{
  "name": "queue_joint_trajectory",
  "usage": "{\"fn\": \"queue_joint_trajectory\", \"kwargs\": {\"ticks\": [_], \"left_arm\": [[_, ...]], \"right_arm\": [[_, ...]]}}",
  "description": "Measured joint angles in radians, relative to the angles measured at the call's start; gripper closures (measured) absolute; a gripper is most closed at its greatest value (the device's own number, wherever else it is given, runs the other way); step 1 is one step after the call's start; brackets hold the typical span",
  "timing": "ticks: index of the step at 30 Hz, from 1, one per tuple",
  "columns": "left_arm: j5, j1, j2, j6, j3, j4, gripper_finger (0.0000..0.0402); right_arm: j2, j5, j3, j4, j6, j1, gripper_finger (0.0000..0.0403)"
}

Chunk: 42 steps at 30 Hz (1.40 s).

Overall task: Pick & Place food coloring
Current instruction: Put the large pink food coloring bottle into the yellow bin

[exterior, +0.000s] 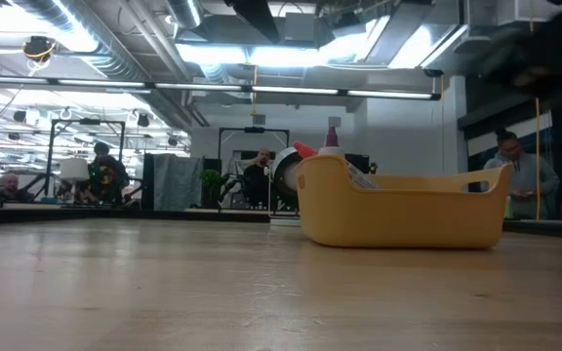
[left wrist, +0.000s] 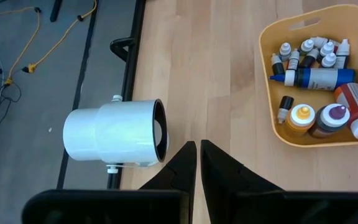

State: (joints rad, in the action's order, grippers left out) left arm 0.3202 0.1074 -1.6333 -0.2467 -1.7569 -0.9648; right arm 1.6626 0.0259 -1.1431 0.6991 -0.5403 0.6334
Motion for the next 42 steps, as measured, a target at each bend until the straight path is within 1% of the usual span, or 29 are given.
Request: {"fn": "queue_joint_trajectory", "kwargs": {"ticks": [5,10,12,16,22,26,30,36,42], "left_arm": [[0.000,-0.001,0.000,0.002,0.000,0.000,0.0382],[0.000,-0.001,0.000,0.005,0.000,0.000,0.0382],[0.000,-0.001,0.000,0.012,0.000,0.000,0.0382],[0.008,-0.001,0.000,0.017,0.000,0.000,0.0382],[0.027,-0.001,0.000,0.033,0.000,0.000,0.0382],[0.043,-0.001,0.000,0.055,0.000,0.003,0.0382],[0.052,-0.001,0.000,0.078,0.000,0.003,0.0382],[0.057,-0.001,0.000,0.103,0.000,0.003,0.0382],[0.062,-0.001,0.000,0.107,0.000,0.003,0.0382]], "right_arm": [[-0.123,-0.059,0.000,0.060,0.078,-0.091,0.0256],[-0.209,-0.078,0.000,0.060,0.199,-0.235,0.0256],[-0.218,-0.074,-0.001,0.061,0.254,-0.298,0.0255],[-0.214,-0.031,-0.001,0.073,0.348,-0.413,0.0253],[-0.207,-0.024,-0.001,0.078,0.467,-0.535,0.0254],[-0.192,0.005,-0.001,0.074,0.518,-0.583,0.0253],[-0.163,0.054,0.000,0.075,0.562,-0.595,0.0254],[-0.106,0.055,-0.001,0.064,0.601,-0.600,0.0251],[-0.060,0.048,0.000,0.014,0.625,-0.615,0.0251]]}}
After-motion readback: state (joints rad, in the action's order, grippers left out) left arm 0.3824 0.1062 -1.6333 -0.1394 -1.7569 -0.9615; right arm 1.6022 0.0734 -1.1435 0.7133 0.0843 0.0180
